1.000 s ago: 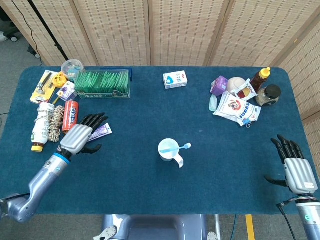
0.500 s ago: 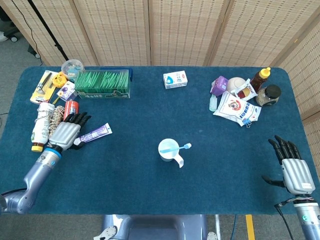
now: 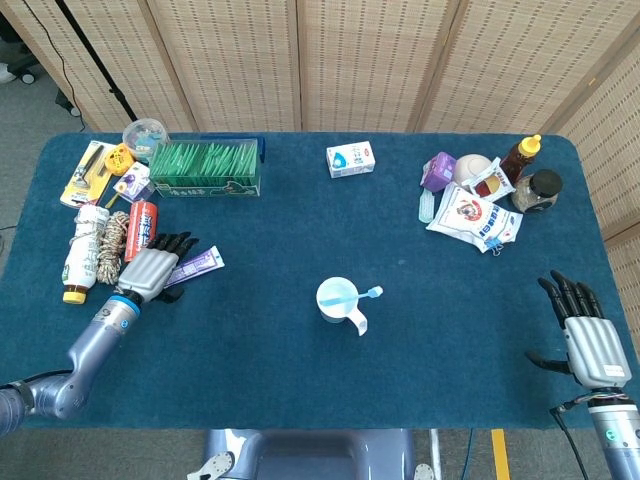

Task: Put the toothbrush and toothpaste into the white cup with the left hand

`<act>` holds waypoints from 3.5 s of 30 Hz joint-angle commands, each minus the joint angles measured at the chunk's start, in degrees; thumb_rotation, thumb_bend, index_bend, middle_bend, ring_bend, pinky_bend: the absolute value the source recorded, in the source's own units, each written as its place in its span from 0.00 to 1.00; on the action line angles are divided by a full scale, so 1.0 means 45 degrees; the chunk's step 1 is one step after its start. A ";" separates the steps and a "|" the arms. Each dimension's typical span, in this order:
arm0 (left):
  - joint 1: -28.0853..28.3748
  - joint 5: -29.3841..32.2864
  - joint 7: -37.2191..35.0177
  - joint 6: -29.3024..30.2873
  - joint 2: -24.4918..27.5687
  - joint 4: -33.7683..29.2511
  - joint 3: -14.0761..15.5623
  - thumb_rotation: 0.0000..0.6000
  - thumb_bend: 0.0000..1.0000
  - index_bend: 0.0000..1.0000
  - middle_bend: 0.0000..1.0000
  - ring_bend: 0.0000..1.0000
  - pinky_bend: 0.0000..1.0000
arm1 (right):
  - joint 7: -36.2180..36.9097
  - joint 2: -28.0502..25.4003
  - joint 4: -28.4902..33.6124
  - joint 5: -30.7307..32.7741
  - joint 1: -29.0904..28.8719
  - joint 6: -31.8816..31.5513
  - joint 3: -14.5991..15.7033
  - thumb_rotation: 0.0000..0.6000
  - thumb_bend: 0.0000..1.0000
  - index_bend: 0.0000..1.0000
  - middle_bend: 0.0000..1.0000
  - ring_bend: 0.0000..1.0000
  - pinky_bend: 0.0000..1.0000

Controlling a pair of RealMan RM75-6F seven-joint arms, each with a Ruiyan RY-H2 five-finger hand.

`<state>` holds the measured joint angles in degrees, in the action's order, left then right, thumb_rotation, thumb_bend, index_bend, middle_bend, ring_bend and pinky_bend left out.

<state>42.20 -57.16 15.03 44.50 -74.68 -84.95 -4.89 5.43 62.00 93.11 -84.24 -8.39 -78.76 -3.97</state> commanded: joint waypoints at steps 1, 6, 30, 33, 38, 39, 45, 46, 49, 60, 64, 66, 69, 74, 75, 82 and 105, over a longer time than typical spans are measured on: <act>0.0375 0.0732 0.0392 -0.0460 0.0188 -0.0365 -0.0050 1.00 0.30 0.00 0.00 0.00 0.00 | -0.0019 0.0009 -0.0001 -0.0003 -0.0002 -0.0007 -0.0001 1.00 0.00 0.00 0.00 0.00 0.00; 0.0774 0.1918 0.0142 -0.1328 -0.0040 -0.0349 -0.0144 1.00 0.30 0.00 0.00 0.00 0.05 | 0.0015 -0.0011 -0.0005 0.0006 0.0020 -0.0043 -0.0004 1.00 0.00 0.00 0.00 0.00 0.00; 0.0778 0.0683 -0.1570 -0.2067 0.0139 -0.1507 0.0215 1.00 0.30 0.00 0.00 0.00 0.05 | 0.0239 -0.0094 -0.0044 0.0062 0.0047 -0.0088 -0.0050 1.00 0.00 0.00 0.00 0.00 0.00; 0.0719 0.0130 -0.1882 -0.2078 0.0337 -0.2017 0.0201 1.00 0.30 0.00 0.00 0.00 0.05 | 0.0279 -0.0109 -0.0040 0.0061 0.0052 -0.0095 -0.0053 1.00 0.00 0.00 0.00 0.00 0.00; 0.0647 -0.0743 -0.2122 -0.2174 0.0674 -0.2667 0.0397 1.00 0.30 0.00 0.00 0.00 0.05 | 0.0294 -0.0112 -0.0053 0.0074 0.0037 -0.0059 -0.0056 1.00 0.00 0.00 0.00 0.00 0.00; 0.0627 -0.0904 -0.2158 -0.2134 0.0749 -0.2776 0.0425 1.00 0.30 0.00 0.00 0.00 0.06 | 0.0282 -0.0108 -0.0056 0.0071 0.0034 -0.0057 -0.0055 1.00 0.00 0.00 0.00 0.00 0.00; 0.0250 -0.1733 -0.1875 -0.0798 0.0856 -0.2716 0.0374 1.00 0.30 0.00 0.00 0.00 0.06 | 0.0286 -0.0117 -0.0045 0.0068 0.0040 -0.0060 -0.0049 1.00 0.00 0.00 0.00 0.00 0.00; 0.0163 -0.1832 -0.1709 -0.0469 0.0838 -0.2610 0.0378 1.00 0.30 0.00 0.00 0.00 0.06 | 0.0290 -0.0118 -0.0042 0.0068 0.0042 -0.0065 -0.0051 1.00 0.00 0.00 0.00 0.00 0.00; 0.0016 -0.1609 -0.0662 0.0342 0.0637 -0.1758 0.0470 1.00 0.30 0.00 0.00 0.00 0.06 | 0.0287 -0.0122 -0.0010 0.0038 0.0031 -0.0044 -0.0034 1.00 0.00 0.00 0.00 0.00 0.00; 0.0437 0.0017 0.0502 -0.0213 -0.0829 0.0149 0.0505 1.00 0.30 0.00 0.00 0.00 0.06 | 0.0161 -0.0083 0.0012 0.0060 0.0024 -0.0030 -0.0027 1.00 0.00 0.00 0.00 0.00 0.00; 0.0494 0.0105 0.0655 -0.0113 -0.0966 0.0050 0.0468 1.00 0.30 0.01 0.00 0.00 0.06 | 0.0188 -0.0077 -0.0026 0.0130 0.0005 0.0025 -0.0051 1.00 0.00 0.00 0.00 0.00 0.00; 0.0526 0.0176 0.0811 -0.0060 -0.1002 0.0034 0.0479 1.00 0.30 0.02 0.00 0.00 0.06 | 0.0220 -0.0082 -0.0039 0.0141 -0.0003 0.0048 -0.0054 1.00 0.00 0.00 0.00 0.00 0.00; 0.0627 0.0449 0.1201 -0.0018 -0.1131 0.0018 0.0521 1.00 0.30 0.04 0.00 0.00 0.06 | 0.0270 -0.0088 -0.0053 0.0118 -0.0016 0.0061 -0.0053 1.00 0.00 0.00 0.00 0.00 0.00; 0.0835 0.0876 0.1707 0.0005 -0.1385 0.0013 0.0520 1.00 0.31 0.12 0.00 0.00 0.06 | 0.0319 -0.0101 -0.0038 0.0010 -0.0013 0.0044 -0.0005 1.00 0.00 0.00 0.00 0.00 0.00; 0.0893 0.0950 0.1869 0.0044 -0.1455 -0.0023 0.0531 1.00 0.31 0.14 0.00 0.00 0.06 | 0.0364 -0.0121 -0.0020 -0.0024 0.0000 0.0013 0.0003 1.00 0.00 0.00 0.00 0.00 0.00; 0.1084 0.1442 0.2527 0.0276 -0.1694 -0.0152 0.0587 1.00 0.31 0.21 0.00 0.00 0.06 | 0.0442 -0.0159 -0.0043 0.0011 0.0015 0.0007 -0.0006 1.00 0.00 0.00 0.00 0.00 0.00; 0.0730 0.1315 0.3301 0.1833 -0.2817 0.0591 0.0668 1.00 0.33 0.43 0.20 0.24 0.36 | 0.0418 -0.0119 -0.0081 -0.0013 -0.0019 0.0051 0.0013 1.00 0.00 0.00 0.00 0.00 0.00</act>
<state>45.61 -51.12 29.86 52.59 -87.25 -82.29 -1.86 7.32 61.46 92.74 -84.30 -8.48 -78.52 -3.91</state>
